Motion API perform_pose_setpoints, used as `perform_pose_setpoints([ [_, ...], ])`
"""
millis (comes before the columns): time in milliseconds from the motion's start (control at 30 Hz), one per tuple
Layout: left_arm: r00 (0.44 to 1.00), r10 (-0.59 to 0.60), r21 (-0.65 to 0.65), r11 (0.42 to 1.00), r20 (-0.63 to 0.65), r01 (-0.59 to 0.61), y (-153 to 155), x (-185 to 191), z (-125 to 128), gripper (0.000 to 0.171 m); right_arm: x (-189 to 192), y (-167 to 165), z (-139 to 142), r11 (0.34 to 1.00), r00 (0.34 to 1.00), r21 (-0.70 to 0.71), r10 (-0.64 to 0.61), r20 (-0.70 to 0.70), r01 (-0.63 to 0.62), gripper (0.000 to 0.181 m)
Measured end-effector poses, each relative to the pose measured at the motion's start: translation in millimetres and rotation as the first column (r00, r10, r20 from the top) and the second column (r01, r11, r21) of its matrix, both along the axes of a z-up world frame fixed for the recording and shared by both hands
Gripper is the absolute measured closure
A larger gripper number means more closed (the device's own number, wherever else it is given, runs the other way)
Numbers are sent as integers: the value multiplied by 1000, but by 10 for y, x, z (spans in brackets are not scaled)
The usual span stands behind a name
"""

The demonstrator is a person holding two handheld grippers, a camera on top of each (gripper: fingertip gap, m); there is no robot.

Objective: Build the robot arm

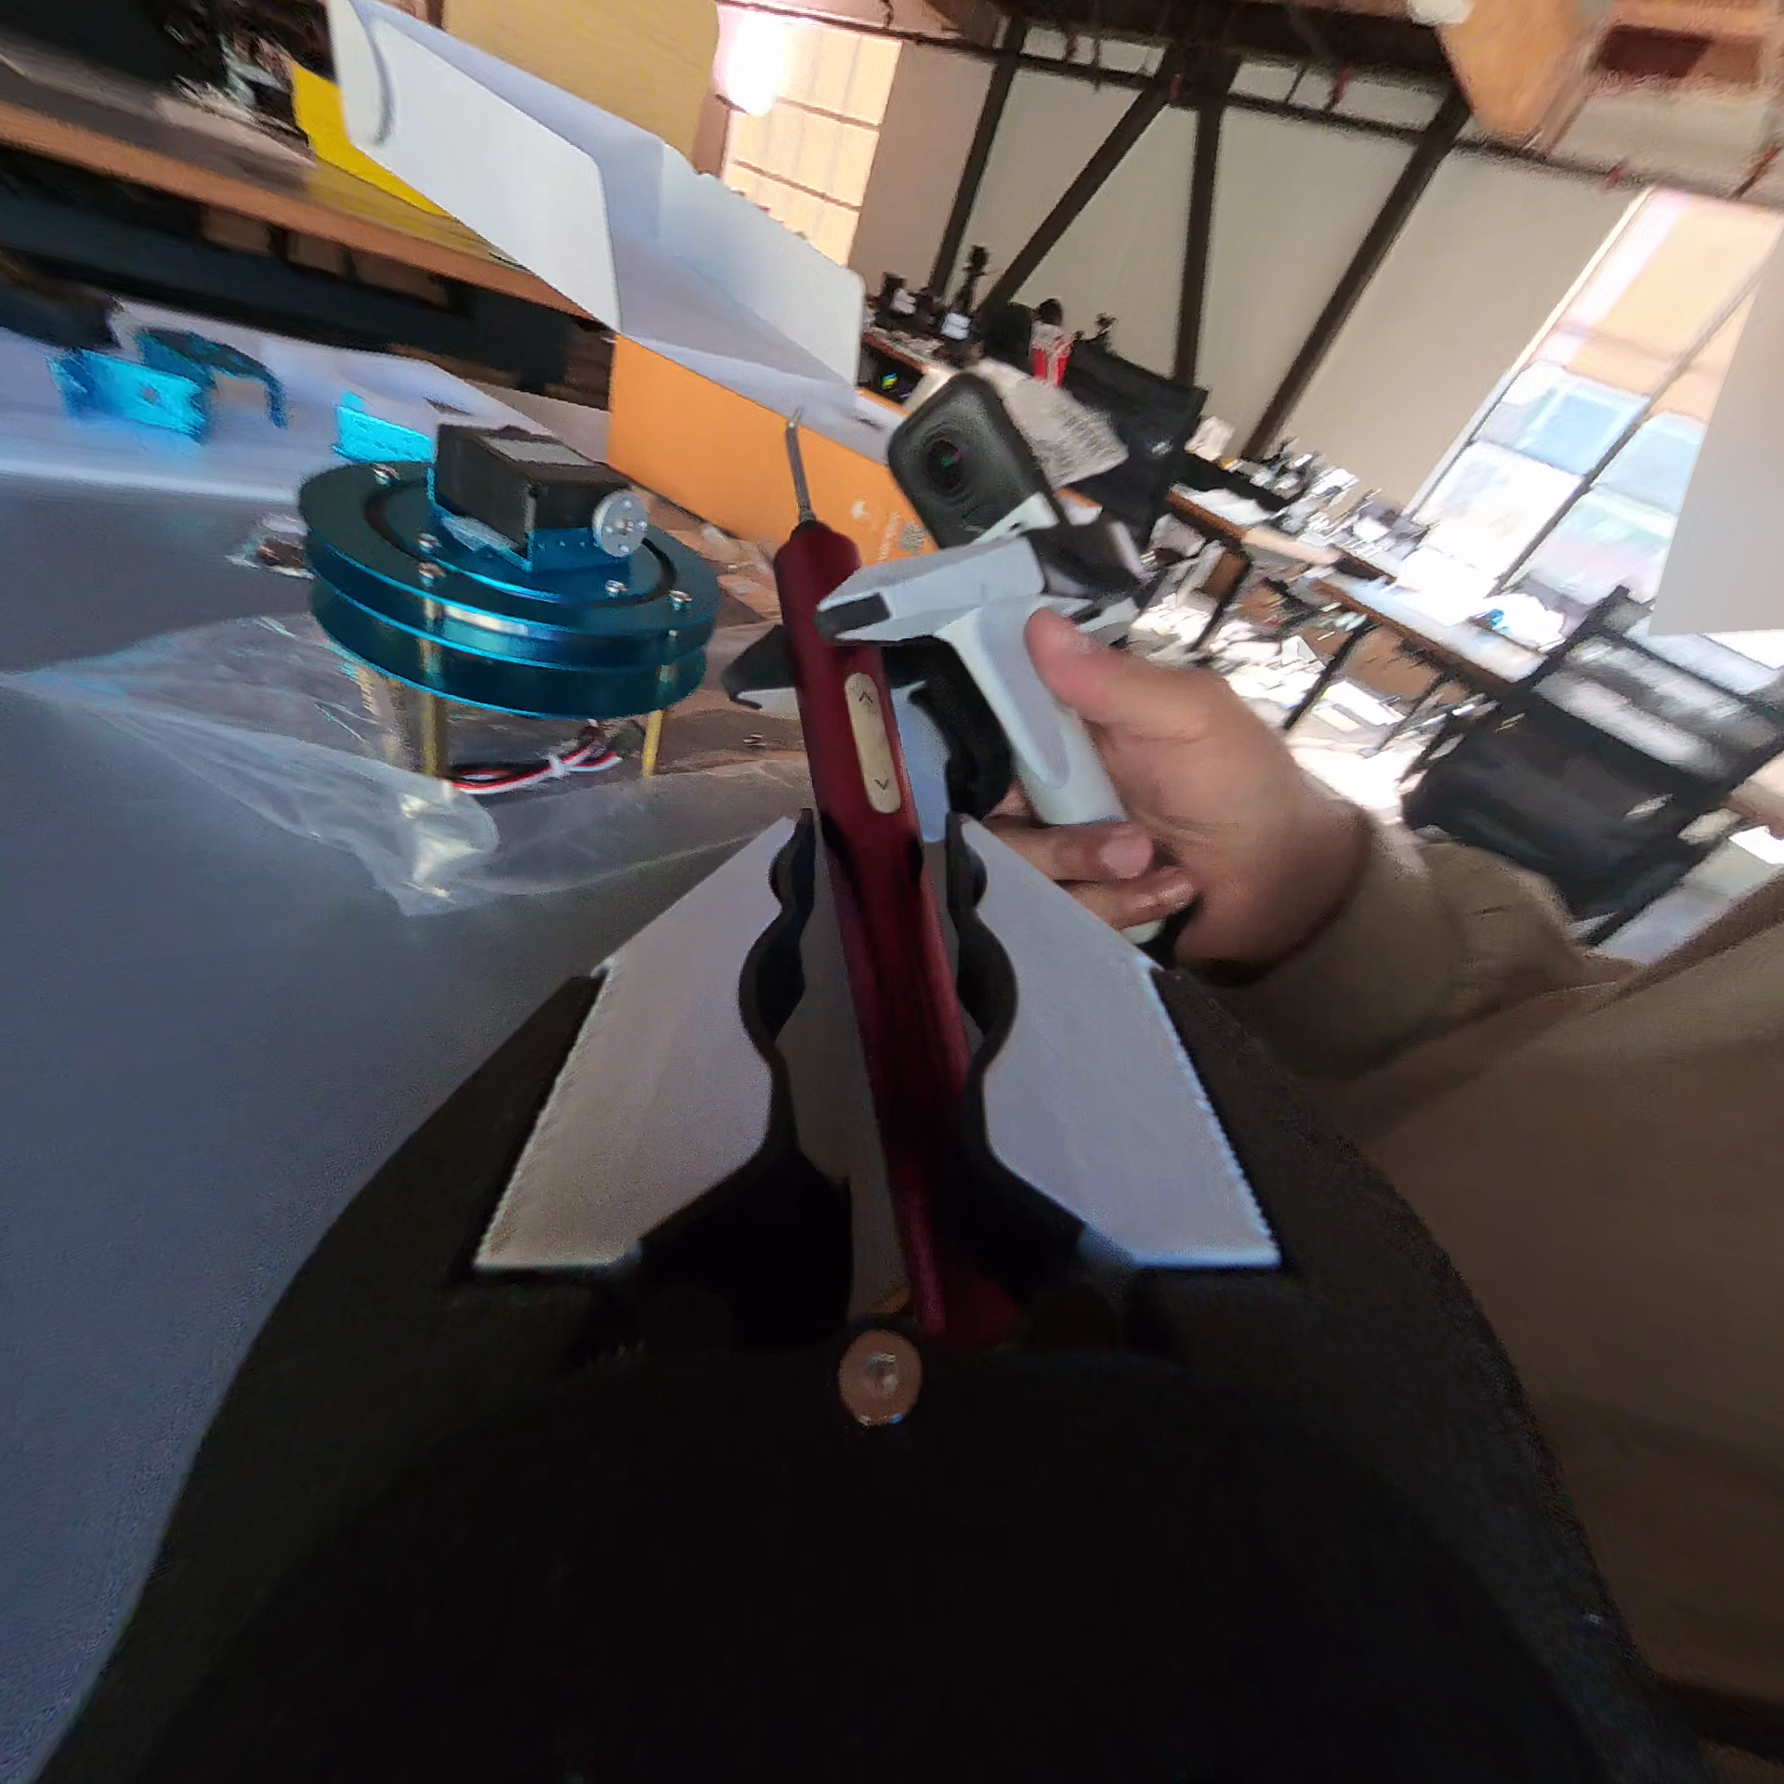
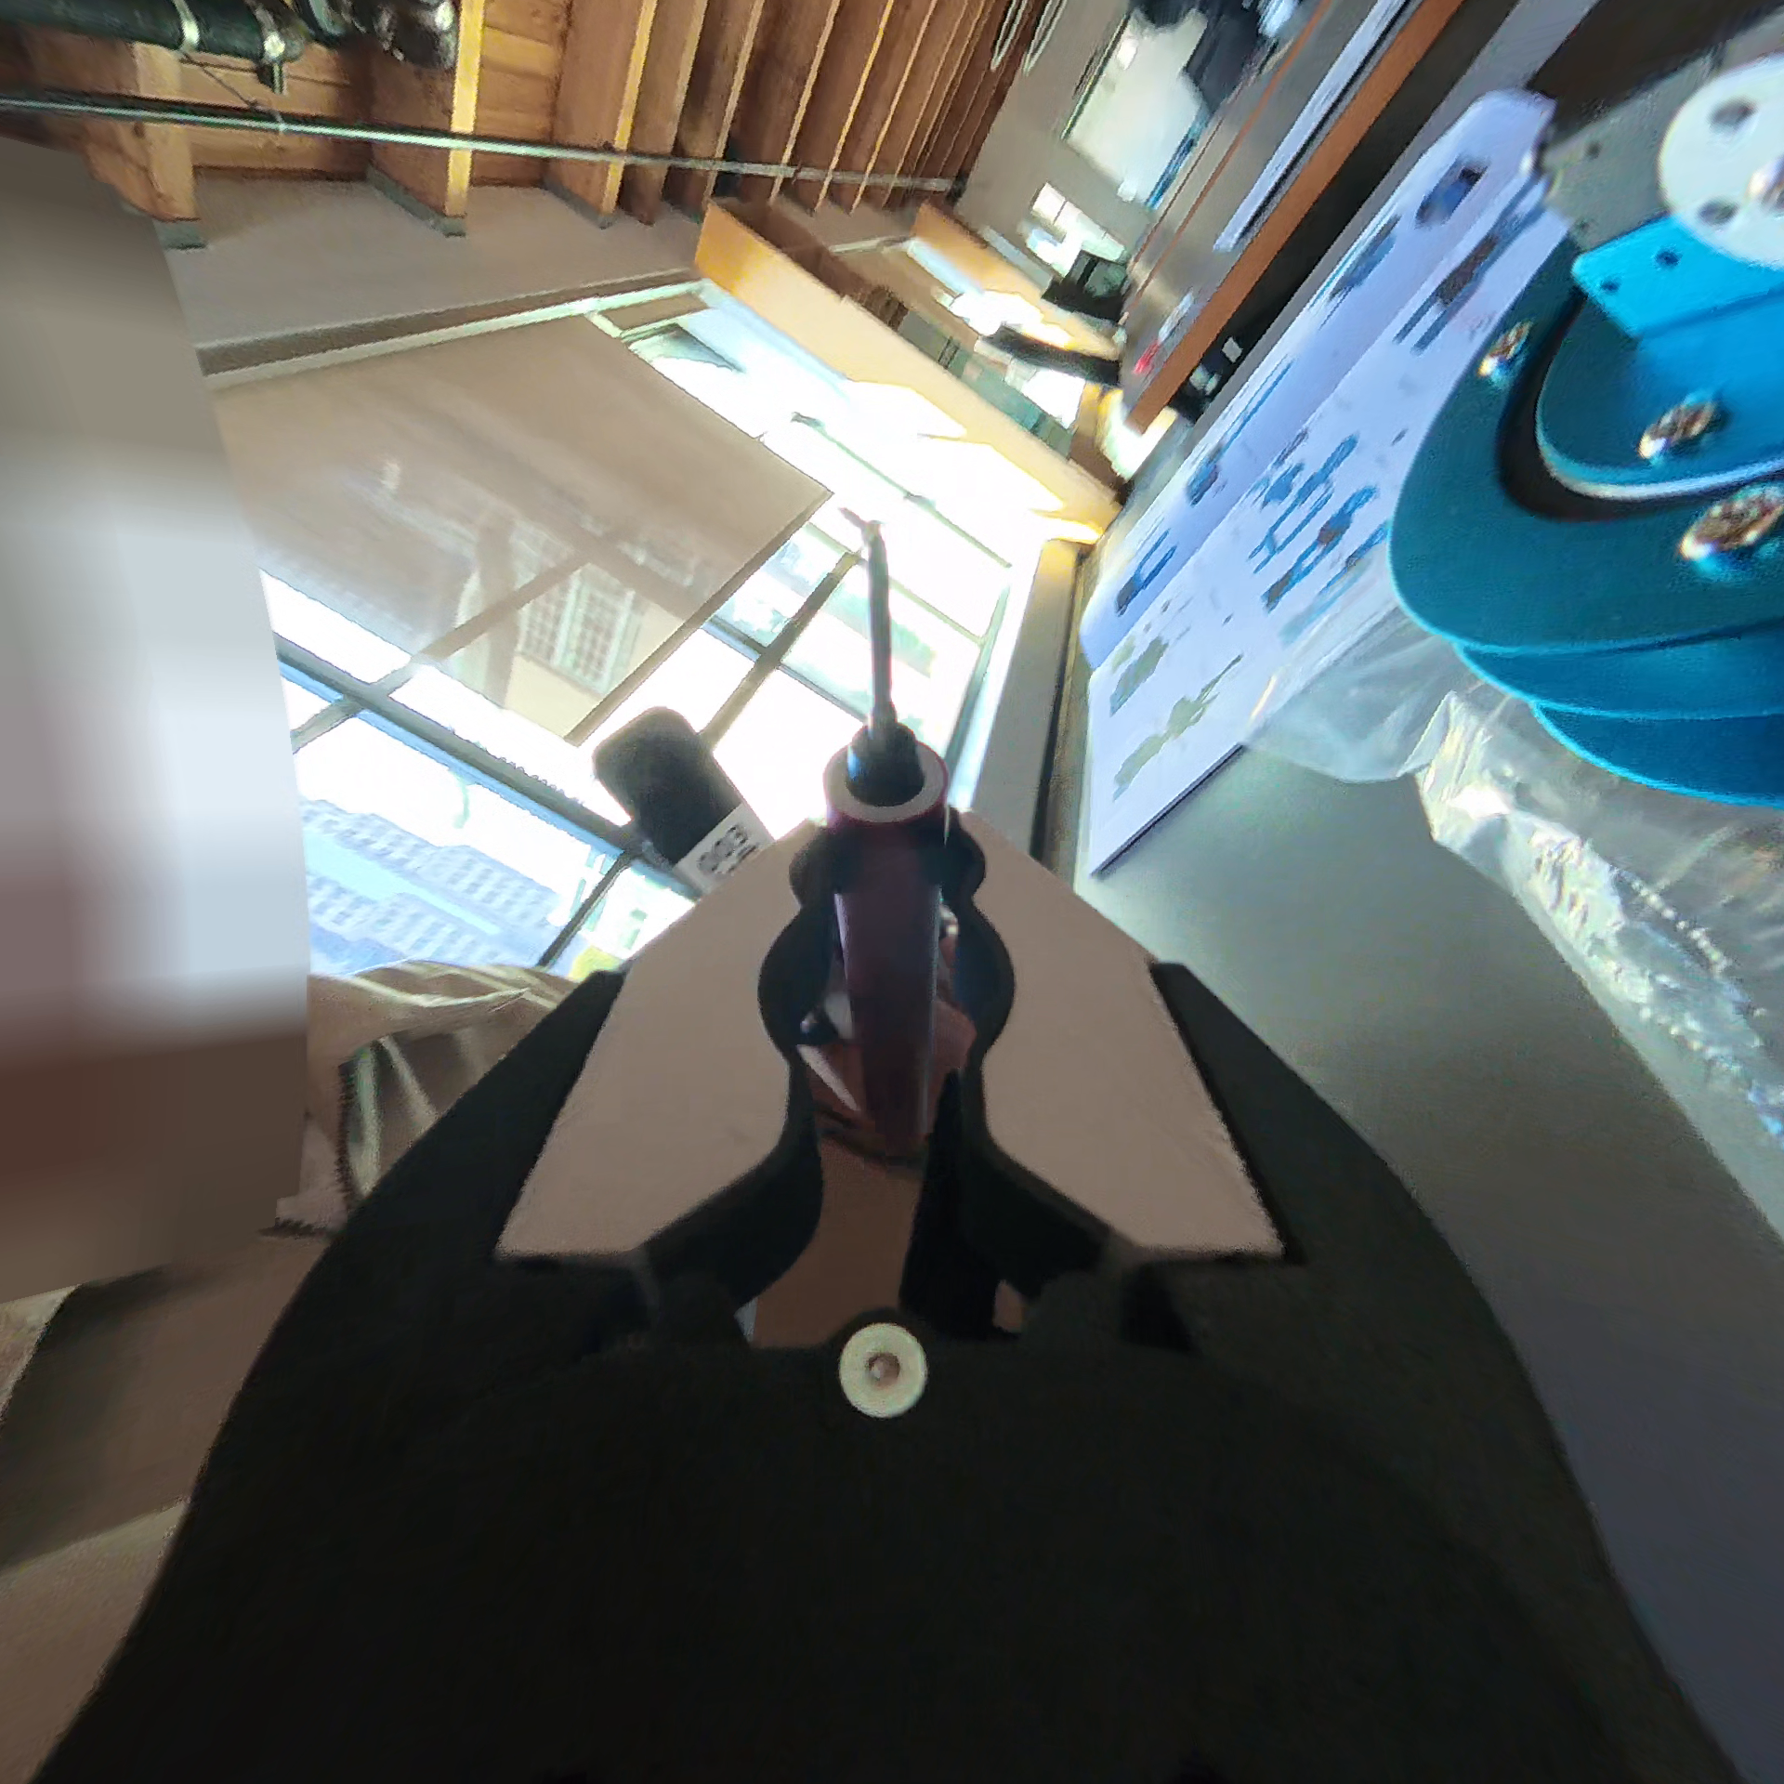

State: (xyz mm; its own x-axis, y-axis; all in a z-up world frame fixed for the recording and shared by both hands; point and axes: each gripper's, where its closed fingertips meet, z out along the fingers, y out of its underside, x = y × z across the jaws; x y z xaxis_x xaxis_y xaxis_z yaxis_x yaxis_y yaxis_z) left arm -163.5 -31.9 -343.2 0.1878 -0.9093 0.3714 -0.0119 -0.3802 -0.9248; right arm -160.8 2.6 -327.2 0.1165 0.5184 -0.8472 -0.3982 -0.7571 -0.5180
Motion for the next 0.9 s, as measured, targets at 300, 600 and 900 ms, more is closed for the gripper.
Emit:
perform_pose_setpoints([
  [300, 952, -257, -431, 849, 169, 306, -263, 79, 4, 127, 64, -95, 137, 984, 982, -27, 171, -76, -174, 162],
  [600, 944, -286, -555, 764, 164, 328, -419, 177, -126, 152, -53, -90, 51, 991, 989, -5, 133, -67, -133, 163],
  [900, 941, -306, -647, 689, 146, 325, -434, 64, -206, 153, 241, 179, -3, 958, 949, 279, -141, 281, 60, 148],
])
